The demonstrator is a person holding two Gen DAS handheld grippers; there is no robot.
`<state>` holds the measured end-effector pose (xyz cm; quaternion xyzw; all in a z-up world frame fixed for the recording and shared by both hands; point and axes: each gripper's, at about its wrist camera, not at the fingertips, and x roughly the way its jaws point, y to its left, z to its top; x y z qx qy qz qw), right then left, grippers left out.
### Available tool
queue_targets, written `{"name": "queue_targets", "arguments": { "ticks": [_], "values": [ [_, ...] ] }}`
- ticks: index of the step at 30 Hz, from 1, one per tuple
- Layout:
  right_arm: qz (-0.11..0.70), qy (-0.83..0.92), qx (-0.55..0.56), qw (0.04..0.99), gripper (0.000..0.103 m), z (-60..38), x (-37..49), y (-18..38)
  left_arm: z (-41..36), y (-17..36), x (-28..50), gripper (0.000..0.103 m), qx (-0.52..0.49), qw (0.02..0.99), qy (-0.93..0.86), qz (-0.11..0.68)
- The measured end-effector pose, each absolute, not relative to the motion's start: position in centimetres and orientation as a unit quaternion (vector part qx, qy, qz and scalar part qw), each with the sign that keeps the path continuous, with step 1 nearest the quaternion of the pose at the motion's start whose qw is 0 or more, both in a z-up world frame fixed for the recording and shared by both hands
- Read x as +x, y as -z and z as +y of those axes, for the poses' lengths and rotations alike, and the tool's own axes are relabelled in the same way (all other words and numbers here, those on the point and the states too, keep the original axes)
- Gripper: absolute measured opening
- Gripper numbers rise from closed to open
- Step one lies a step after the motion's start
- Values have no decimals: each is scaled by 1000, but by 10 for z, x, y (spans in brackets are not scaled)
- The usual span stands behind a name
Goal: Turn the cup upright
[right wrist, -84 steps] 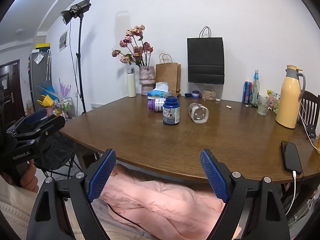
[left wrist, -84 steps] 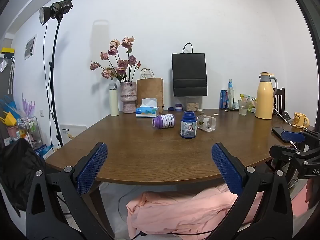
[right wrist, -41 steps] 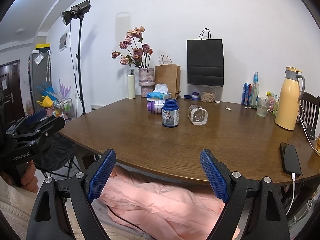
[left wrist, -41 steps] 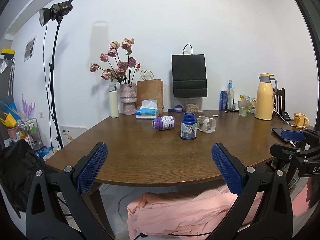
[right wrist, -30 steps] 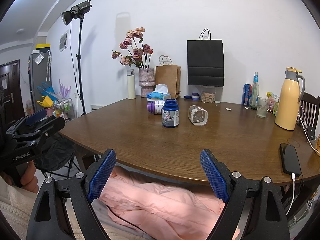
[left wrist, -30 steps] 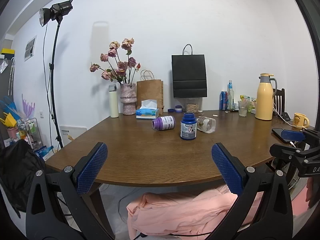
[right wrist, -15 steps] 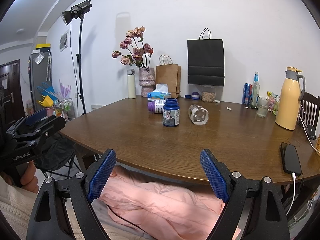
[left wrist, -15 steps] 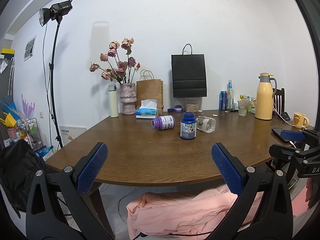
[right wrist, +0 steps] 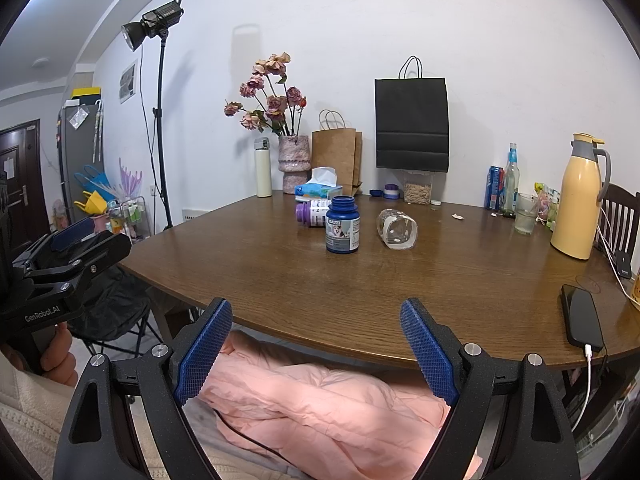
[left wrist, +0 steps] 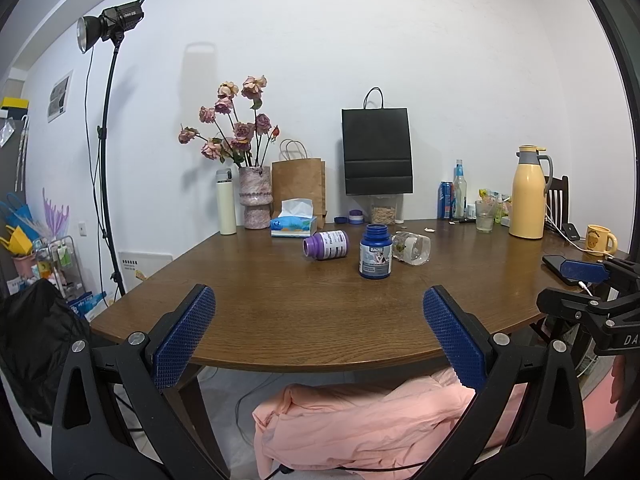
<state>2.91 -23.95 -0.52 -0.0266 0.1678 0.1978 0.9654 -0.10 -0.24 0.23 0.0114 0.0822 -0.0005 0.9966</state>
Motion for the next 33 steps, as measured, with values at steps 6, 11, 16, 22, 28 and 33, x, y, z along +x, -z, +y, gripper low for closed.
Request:
{"name": "queue_targets", "arguments": {
  "ticks": [6, 11, 16, 22, 28, 33],
  "values": [
    [170, -199, -28, 965, 90, -238, 28, 7, -3, 0, 2, 103, 9, 996, 3, 89],
    [164, -204, -39, 964, 90, -236, 39, 7, -3, 4, 24, 103, 5, 996, -3, 88],
    [156, -216, -37, 963, 90, -235, 86, -11, 3, -1, 88, 103, -4, 994, -25, 105],
    [184, -267, -41, 945, 90, -226, 178, -41, 9, -5, 173, 103, -20, 984, -18, 178],
    [207, -309, -131, 919, 90, -193, 284, -70, 26, -9, 242, 103, -36, 974, -17, 222],
    [293, -399, -233, 837, 90, -131, 381, -67, 48, -11, 303, 103, -48, 967, -33, 250]
  ]
}}
